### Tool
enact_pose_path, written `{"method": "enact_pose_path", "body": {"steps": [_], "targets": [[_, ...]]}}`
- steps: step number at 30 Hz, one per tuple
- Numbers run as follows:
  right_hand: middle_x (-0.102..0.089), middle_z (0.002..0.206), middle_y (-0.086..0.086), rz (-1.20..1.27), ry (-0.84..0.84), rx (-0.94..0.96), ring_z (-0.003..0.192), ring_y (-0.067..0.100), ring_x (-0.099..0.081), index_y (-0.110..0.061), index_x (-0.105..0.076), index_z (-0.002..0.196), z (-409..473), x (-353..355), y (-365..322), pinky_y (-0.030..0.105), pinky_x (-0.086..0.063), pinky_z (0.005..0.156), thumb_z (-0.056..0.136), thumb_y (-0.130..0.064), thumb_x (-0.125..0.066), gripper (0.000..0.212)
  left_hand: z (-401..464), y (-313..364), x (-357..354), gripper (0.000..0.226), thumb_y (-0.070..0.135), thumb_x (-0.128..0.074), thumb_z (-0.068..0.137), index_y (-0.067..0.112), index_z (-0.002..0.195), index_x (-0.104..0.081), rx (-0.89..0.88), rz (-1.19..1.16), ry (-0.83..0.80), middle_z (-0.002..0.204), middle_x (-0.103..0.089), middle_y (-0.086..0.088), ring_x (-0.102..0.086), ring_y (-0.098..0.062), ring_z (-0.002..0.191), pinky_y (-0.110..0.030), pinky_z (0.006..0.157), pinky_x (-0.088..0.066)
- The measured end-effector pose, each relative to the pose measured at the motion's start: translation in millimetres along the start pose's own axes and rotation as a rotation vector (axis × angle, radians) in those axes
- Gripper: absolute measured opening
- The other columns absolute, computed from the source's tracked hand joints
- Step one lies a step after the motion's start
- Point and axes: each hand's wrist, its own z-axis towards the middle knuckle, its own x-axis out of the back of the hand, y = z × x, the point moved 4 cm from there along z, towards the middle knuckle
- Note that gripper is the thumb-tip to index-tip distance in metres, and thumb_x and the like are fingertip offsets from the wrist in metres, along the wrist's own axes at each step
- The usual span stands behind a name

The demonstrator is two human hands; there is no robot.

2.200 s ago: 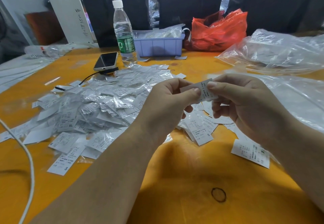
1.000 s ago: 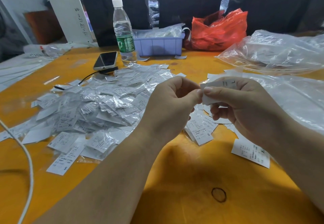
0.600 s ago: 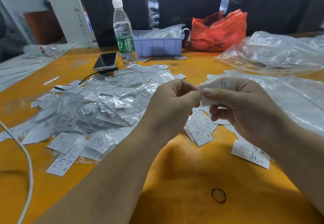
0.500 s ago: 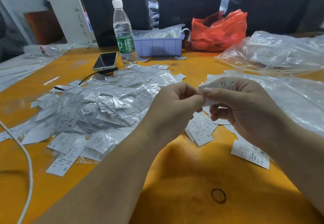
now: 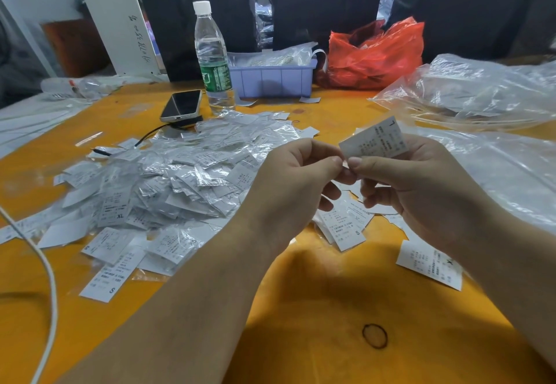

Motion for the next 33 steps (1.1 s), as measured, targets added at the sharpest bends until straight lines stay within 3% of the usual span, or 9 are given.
{"method": "enact_pose_path", "body": {"steps": [11,16,19,22,25,27,29,31,33], "targets": [[-0.066,0.075,0.005,-0.070,-0.061,-0.037,0.062,0.015,-0.058,-0.007,-0.072,0.096,-1,-7,0,0.024,-0.051,0.054,0.071,-0.023,-0.069,0.030,3,-3,7,0.013,0.018,-0.065,0.091,0.012,0.080,-0.064,0.045,0.074,0.069,0.063,-0.063,0.006,-0.054,-0.011,0.059,-0.023,0.052,-0.044],[-0.069,0.075,0.003,-0.124,0.060,-0.024,0.061,0.014,-0.061,-0.012,-0.070,0.094,0,1,-3,0.029,-0.055,0.060,0.084,-0.012,-0.070,0.010,8,-7,16,0.013,0.015,-0.059,0.092,0.015,0.079,-0.060,0.147,0.107,0.145,0.079,-0.064,-0.006,-0.055,-0.016,0.067,-0.025,0.054,-0.047],[-0.071,0.073,0.003,-0.264,0.095,0.031,0.059,0.017,-0.062,-0.014,-0.066,0.098,-1,2,-4,0.033,-0.057,0.059,0.085,-0.009,-0.071,0.015,9,-8,18,0.010,0.012,-0.059,0.090,0.013,0.080,-0.060,0.167,0.087,0.161,0.076,-0.067,-0.006,-0.059,-0.013,0.060,-0.025,0.052,-0.049],[-0.070,0.072,0.002,-0.426,0.145,0.101,0.063,0.017,-0.064,-0.019,-0.066,0.097,0,5,-6,0.033,-0.057,0.062,0.086,-0.012,-0.071,0.014,10,-7,23,0.005,0.015,-0.063,0.085,0.017,0.081,-0.063,0.052,0.316,0.218,0.073,-0.067,0.002,-0.060,-0.013,0.065,-0.027,0.056,-0.048],[-0.067,0.073,-0.009,-0.688,0.221,0.193,0.067,0.005,-0.062,-0.022,-0.069,0.091,-1,10,-9,0.014,-0.049,0.058,0.087,-0.015,-0.069,0.008,9,-5,25,0.008,0.023,-0.062,0.087,0.027,0.081,-0.060,-0.053,0.600,0.273,0.076,-0.064,0.009,-0.061,-0.006,0.074,-0.025,0.058,-0.048],[-0.064,0.079,-0.015,-0.875,0.240,0.197,0.072,0.002,-0.059,-0.022,-0.070,0.091,0,12,-10,0.012,-0.042,0.058,0.088,-0.014,-0.065,0.010,9,-7,27,0.006,0.026,-0.061,0.088,0.028,0.083,-0.057,-0.057,0.716,0.298,0.076,-0.061,0.011,-0.058,-0.003,0.075,-0.024,0.057,-0.047],[-0.063,0.092,-0.014,-1.028,0.199,0.140,0.083,0.001,-0.055,-0.024,-0.069,0.101,2,15,-5,0.015,-0.038,0.067,0.089,-0.015,-0.063,0.016,10,-9,29,0.006,0.027,-0.061,0.087,0.028,0.091,-0.058,-0.038,0.802,0.329,0.079,-0.060,0.013,-0.057,-0.005,0.078,-0.027,0.061,-0.049],[-0.060,0.118,-0.005,-1.157,0.125,-0.010,0.108,0.011,-0.050,-0.025,-0.063,0.117,4,16,5,0.026,-0.039,0.080,0.089,-0.025,-0.062,0.028,10,-10,31,0.018,0.029,-0.064,0.085,0.027,0.102,-0.059,-0.036,0.904,0.358,0.089,-0.059,0.012,-0.057,-0.012,0.085,-0.030,0.069,-0.051],[-0.054,0.127,0.001,-1.258,0.024,-0.183,0.117,0.018,-0.046,-0.022,-0.058,0.121,3,14,14,0.032,-0.042,0.084,0.088,-0.038,-0.061,0.036,9,-9,31,0.026,0.030,-0.066,0.084,0.026,0.108,-0.060,-0.056,0.985,0.374,0.100,-0.059,0.007,-0.056,-0.017,0.095,-0.035,0.077,-0.052]]}}
